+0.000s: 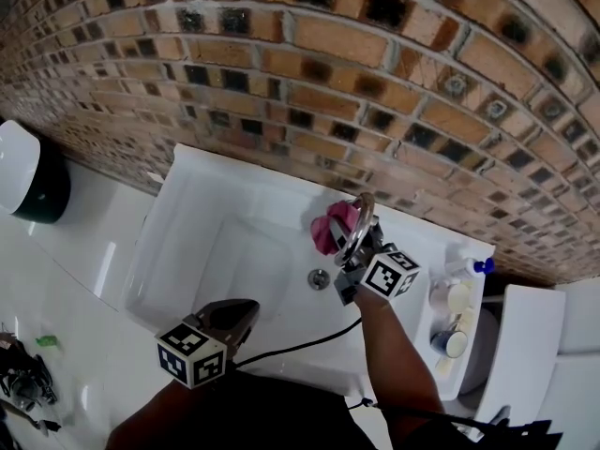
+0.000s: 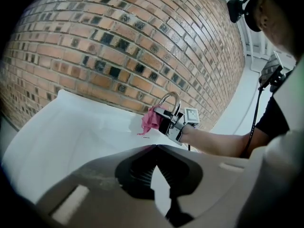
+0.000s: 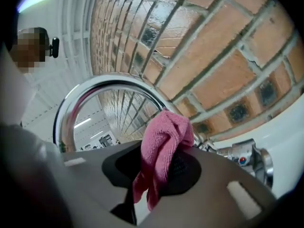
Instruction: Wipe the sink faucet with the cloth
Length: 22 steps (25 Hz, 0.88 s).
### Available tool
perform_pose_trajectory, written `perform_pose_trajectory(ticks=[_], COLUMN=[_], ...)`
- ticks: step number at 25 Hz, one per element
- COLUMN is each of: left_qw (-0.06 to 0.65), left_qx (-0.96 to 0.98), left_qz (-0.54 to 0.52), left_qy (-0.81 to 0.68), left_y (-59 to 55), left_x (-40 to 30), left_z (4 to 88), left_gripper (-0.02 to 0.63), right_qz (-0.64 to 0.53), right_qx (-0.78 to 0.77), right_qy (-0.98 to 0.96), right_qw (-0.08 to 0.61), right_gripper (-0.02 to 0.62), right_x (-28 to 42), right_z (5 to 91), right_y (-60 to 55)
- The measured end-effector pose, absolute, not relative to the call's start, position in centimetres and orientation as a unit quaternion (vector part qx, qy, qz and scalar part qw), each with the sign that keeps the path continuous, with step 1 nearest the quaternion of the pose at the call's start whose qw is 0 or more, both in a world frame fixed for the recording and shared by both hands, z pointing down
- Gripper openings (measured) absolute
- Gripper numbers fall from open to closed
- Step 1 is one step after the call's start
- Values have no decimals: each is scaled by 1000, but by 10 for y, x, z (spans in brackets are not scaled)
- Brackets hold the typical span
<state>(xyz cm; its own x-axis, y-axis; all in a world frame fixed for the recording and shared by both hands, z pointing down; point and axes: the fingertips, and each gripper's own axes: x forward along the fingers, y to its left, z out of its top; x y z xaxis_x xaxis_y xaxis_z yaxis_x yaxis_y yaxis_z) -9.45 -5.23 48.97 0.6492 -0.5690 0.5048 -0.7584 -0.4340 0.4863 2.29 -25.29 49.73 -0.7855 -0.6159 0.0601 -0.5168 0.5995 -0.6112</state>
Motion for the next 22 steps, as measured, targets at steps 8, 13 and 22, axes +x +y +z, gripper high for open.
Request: perform_pose_trajectory(ticks=[8,13,22], left_qw=[343,335,325], left_qx=[838,841,849], left_qz=[128,125,122], left_qy=[-404,-406,-399], left_y=[-44,-42,-33], left_x=[-97,-98,-91], left_z=[479,474,467], left_gripper=[5,5,5], right_qz=[-243,-199,-130], right_qx=[-303,-286,-264], right_qy=[920,936,956], right_qw=[55,54,-14], right_gripper=[91,89,87], right_x=[22,22,36], right_z=[467,445,443], right_y=[-252,-242,-215])
